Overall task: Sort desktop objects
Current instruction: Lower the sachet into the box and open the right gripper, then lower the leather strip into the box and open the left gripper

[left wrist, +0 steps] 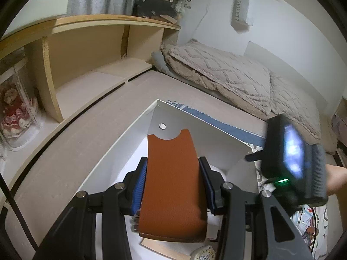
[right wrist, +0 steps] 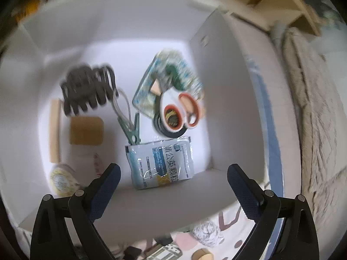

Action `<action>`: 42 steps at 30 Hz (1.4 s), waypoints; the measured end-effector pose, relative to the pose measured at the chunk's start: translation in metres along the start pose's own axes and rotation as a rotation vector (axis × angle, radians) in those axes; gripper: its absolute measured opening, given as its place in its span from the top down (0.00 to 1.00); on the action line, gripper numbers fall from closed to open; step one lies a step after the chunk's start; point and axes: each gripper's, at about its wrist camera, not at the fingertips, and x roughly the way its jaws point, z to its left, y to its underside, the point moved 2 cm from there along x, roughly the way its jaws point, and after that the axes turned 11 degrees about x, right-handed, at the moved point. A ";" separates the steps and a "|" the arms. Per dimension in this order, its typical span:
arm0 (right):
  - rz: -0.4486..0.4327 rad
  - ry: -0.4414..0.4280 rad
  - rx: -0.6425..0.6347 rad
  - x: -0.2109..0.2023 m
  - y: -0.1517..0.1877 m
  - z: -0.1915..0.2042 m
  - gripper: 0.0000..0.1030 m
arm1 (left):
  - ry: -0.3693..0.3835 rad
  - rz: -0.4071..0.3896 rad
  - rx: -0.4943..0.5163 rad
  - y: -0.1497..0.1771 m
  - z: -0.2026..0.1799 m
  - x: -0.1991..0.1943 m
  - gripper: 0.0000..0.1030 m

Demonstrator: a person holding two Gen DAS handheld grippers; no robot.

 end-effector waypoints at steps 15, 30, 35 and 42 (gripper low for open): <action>-0.248 -0.073 0.233 -0.061 0.076 0.020 0.04 | 0.091 0.221 0.117 0.022 -0.034 0.040 0.56; -0.356 -0.116 0.541 -0.084 0.133 0.005 0.04 | 0.127 0.332 0.198 0.045 -0.060 0.057 0.46; -0.367 -0.118 0.571 -0.091 0.143 0.008 0.04 | 0.091 0.321 0.227 0.046 -0.062 0.055 0.28; -0.404 -0.122 0.625 -0.100 0.151 0.009 0.04 | 0.100 0.299 0.211 0.043 -0.061 0.046 0.28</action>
